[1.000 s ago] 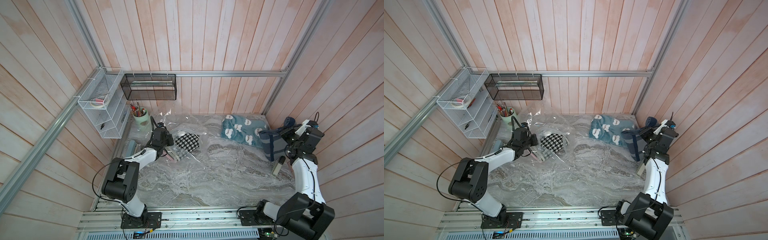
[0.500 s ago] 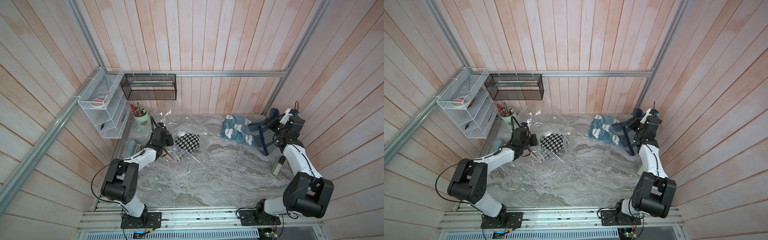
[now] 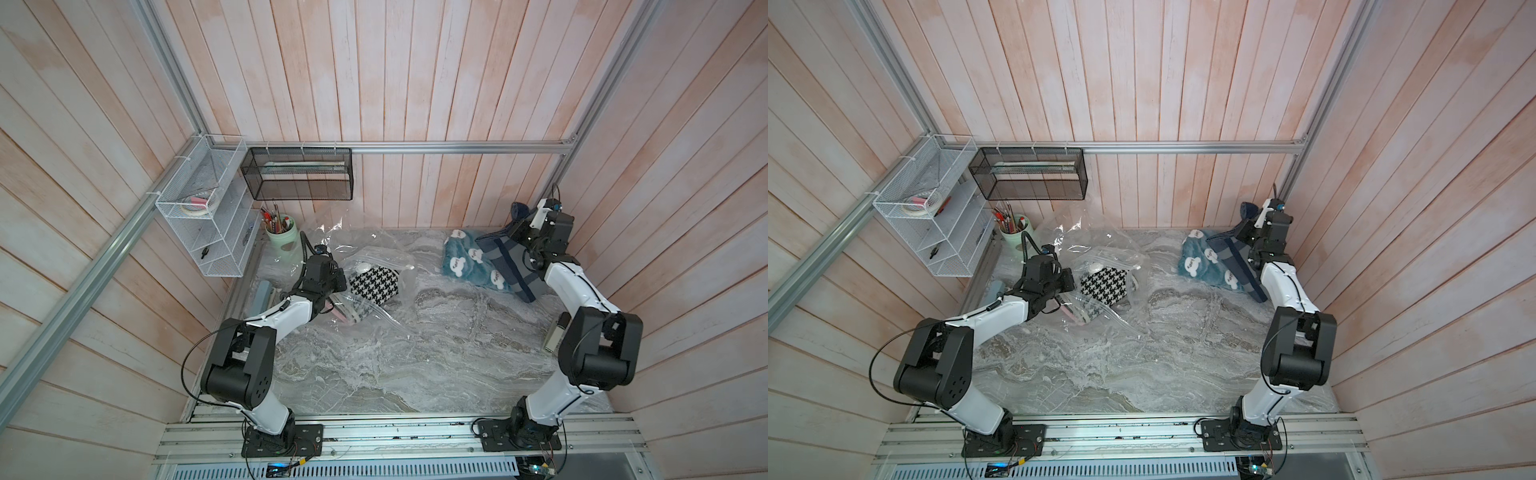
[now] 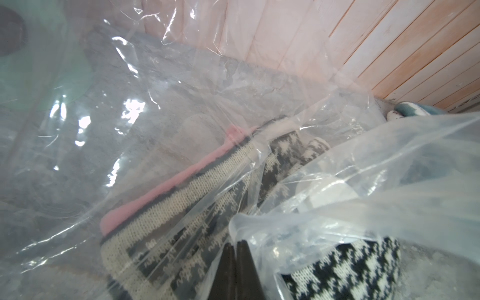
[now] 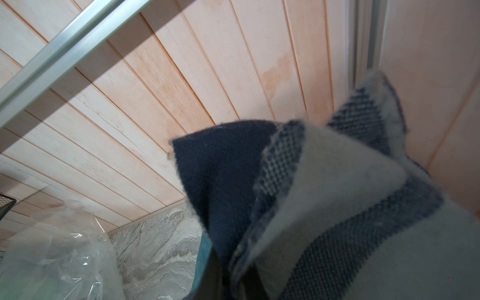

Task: Take the blanket out of the vacuum bag
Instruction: Place the blanket at the corner of the board.

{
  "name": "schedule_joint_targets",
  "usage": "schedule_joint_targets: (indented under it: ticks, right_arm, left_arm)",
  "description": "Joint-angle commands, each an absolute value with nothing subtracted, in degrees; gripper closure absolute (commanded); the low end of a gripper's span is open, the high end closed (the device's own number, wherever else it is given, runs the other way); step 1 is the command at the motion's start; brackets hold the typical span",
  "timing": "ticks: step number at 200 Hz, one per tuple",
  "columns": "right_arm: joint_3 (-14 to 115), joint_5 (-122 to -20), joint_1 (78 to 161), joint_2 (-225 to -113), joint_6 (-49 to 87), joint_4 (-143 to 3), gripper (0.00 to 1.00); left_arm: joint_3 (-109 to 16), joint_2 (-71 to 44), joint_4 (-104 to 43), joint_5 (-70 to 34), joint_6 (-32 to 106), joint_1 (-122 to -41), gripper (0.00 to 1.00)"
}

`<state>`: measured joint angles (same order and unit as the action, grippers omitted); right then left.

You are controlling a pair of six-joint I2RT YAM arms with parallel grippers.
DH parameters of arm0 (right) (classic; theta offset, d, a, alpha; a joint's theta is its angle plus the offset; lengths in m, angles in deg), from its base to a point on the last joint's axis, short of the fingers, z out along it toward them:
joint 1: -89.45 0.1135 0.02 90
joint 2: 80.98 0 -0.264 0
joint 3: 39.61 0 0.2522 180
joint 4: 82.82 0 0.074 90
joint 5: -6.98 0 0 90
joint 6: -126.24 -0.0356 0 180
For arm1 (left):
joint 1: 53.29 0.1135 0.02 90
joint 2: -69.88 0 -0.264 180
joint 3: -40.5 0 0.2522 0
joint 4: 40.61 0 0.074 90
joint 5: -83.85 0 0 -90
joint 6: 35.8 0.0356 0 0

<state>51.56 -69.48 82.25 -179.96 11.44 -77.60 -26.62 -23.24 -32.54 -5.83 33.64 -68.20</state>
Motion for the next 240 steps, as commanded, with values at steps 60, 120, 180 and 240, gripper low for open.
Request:
schedule_joint_targets:
  ticks: [60, 120, 180, 240]
  right_arm:
    - [66.4, -68.1, 90.0, -193.0, 19.0, -72.0, 1.00]
    - [65.5, -66.7, 94.4, -195.7, 19.0, -72.1, 1.00]
    - [63.4, -64.3, 94.7, -199.2, 18.3, -73.1, 1.00]
    - [61.5, -60.9, 94.8, -193.9, 19.7, -76.5, 0.03]
  left_arm:
    - [-23.1, -17.8, -33.8, -1.3, 32.9, -68.0, 1.00]
    - [-23.1, -16.3, -32.7, 0.0, 33.0, -68.0, 1.00]
    - [-23.3, -15.8, -32.1, -0.2, 33.0, -68.1, 1.00]
    - [-22.5, -16.6, -33.1, -0.9, 33.1, -68.1, 1.00]
